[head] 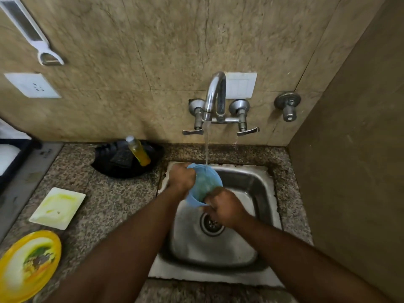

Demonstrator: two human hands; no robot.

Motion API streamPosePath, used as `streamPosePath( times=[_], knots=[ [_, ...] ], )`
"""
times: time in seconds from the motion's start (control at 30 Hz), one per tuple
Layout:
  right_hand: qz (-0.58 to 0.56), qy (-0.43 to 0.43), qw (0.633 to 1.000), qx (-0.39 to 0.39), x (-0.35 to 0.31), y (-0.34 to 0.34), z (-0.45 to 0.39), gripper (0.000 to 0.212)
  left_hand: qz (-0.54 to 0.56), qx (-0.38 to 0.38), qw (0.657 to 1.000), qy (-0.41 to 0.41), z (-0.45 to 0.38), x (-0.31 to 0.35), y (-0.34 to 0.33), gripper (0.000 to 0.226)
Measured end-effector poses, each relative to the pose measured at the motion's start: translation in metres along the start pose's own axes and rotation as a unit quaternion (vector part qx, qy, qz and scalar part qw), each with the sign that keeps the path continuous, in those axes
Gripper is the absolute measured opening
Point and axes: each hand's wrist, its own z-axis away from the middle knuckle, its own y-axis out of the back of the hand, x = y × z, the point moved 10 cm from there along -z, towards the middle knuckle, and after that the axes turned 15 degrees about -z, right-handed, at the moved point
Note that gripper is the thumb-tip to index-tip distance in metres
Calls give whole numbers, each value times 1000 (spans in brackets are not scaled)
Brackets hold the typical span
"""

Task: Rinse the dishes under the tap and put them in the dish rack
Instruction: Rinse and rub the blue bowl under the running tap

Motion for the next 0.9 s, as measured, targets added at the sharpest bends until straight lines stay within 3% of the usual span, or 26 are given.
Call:
streamPosePath(
  times=[0.1, 0.2, 0.33, 0.47, 0.57, 0.67, 0.73, 0.83, 0.9],
  knots=[
    [102, 140, 980, -101, -5, 14, 6, 26, -42, -164, 985, -20, -10, 5, -15, 33],
    [122, 145, 975, -113, -4, 24, -9, 32, -40, -221, 974, -32, -12, 10, -22, 46],
    [141, 55, 983, -102, -4, 17, -19, 19, 62, -89, 994, 10, -33, -30, -33, 56],
    [80, -83, 993, -40, 0, 9, -22, 17, 195, 20, 975, 102, -9, -80, -70, 58],
    [67, -14, 997, -34, 0, 0, -19, 11, 143, 100, 978, 116, 24, -59, -35, 47],
    [142, 141, 975, -92, 8, 1, -8, 30, 104, 11, 991, 82, 8, -54, -39, 52],
    [177, 224, 950, -129, 13, 15, -8, 43, 99, -97, 986, 88, 9, -47, -43, 39],
    [232, 317, 908, -145, 13, 33, -19, 29, 22, -241, 966, 88, 17, -25, -36, 32],
    [281, 324, 890, -157, 17, 33, -29, 22, -40, -301, 950, 68, 13, -19, -30, 32]
  ],
)
